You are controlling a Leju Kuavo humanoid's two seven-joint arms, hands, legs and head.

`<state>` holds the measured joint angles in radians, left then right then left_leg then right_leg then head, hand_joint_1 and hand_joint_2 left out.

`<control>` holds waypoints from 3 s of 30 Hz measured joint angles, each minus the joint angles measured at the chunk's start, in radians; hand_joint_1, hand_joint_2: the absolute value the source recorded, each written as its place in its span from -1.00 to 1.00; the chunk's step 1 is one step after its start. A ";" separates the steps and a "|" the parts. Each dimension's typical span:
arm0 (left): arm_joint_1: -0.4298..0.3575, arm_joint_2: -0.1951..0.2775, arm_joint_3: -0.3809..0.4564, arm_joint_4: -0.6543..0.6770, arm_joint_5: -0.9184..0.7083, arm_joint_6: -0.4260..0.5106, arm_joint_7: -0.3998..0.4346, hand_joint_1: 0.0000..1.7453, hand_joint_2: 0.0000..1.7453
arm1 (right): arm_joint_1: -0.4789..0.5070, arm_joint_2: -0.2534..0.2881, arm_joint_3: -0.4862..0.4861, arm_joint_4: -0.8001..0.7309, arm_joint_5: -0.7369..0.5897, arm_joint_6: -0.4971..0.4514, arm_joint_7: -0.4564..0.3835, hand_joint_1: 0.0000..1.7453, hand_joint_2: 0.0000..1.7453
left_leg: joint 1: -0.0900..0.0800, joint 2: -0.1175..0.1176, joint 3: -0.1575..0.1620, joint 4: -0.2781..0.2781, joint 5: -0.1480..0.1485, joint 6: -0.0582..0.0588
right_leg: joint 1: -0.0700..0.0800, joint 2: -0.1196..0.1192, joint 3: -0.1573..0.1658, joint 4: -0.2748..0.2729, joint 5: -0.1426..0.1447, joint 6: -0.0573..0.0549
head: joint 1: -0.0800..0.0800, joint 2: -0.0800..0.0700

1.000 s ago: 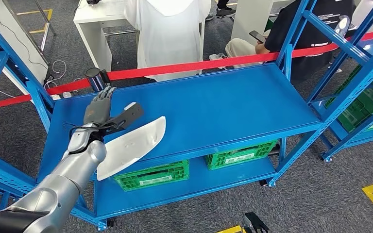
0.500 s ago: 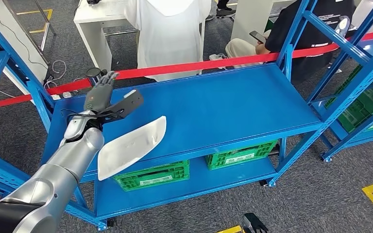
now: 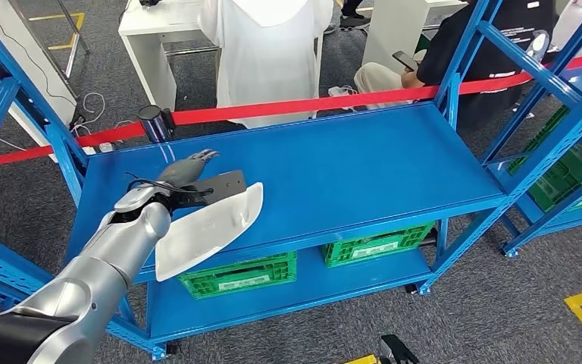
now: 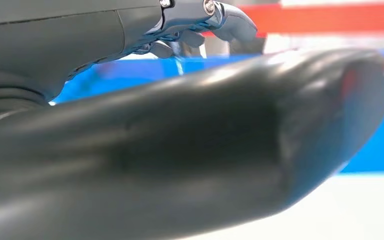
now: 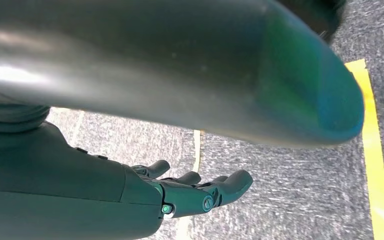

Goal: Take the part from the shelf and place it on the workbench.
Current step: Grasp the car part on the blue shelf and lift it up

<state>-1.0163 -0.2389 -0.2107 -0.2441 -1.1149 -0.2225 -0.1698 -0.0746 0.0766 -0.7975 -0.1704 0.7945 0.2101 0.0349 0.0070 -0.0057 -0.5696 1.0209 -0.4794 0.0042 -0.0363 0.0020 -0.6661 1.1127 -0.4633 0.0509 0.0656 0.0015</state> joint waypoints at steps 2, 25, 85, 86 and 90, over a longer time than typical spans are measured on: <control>0.002 -0.004 -0.018 0.000 -0.015 -0.042 -0.022 -1.00 -1.00 | -0.001 0.001 -0.002 0.000 0.000 0.000 -0.002 -1.00 -1.00 | -0.003 -0.002 -0.004 0.010 -0.010 -0.014 | 0.000 0.004 0.030 -0.059 0.009 -0.012 | 0.001 0.000; 0.057 -0.043 -0.139 -0.005 -0.001 -0.136 -0.170 -1.00 -1.00 | 0.003 0.000 -0.037 0.000 0.011 -0.002 -0.001 -1.00 -1.00 | -0.013 0.003 -0.017 -0.014 0.026 0.021 | 0.013 0.005 -0.045 0.129 -0.110 -0.023 | -0.001 0.000; 0.017 0.053 -0.199 -0.025 0.100 0.089 0.104 -1.00 -1.00 | 0.011 0.008 -0.090 0.000 0.033 -0.029 -0.002 -1.00 -1.00 | -0.012 0.001 -0.021 -0.014 0.032 0.018 | 0.012 0.002 0.000 0.044 -0.072 -0.021 | -0.005 0.000; 0.019 0.054 -0.199 -0.025 0.105 0.096 0.096 -1.00 -1.00 | 0.011 0.008 -0.090 0.000 0.033 -0.029 -0.005 -1.00 -1.00 | -0.012 0.001 -0.022 -0.013 0.032 0.019 | 0.012 0.002 -0.033 0.112 -0.102 -0.018 | -0.004 0.000; 0.028 0.058 -0.199 -0.027 0.123 0.116 0.076 -1.00 -1.00 | 0.014 0.008 -0.093 0.000 0.030 -0.031 -0.006 -1.00 -1.00 | -0.014 0.001 -0.024 -0.006 0.030 0.019 | 0.013 0.001 -0.043 0.127 -0.070 -0.019 | -0.003 0.000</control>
<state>-0.9880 -0.1806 -0.4101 -0.2711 -0.9919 -0.1069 -0.0940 -0.0606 0.0848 -0.8900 -0.1702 0.8247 0.1792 0.0293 -0.0070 -0.0048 -0.5938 1.0146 -0.4497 0.0229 -0.0237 0.0034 -0.7089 1.2395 -0.5335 0.0322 0.0627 0.0015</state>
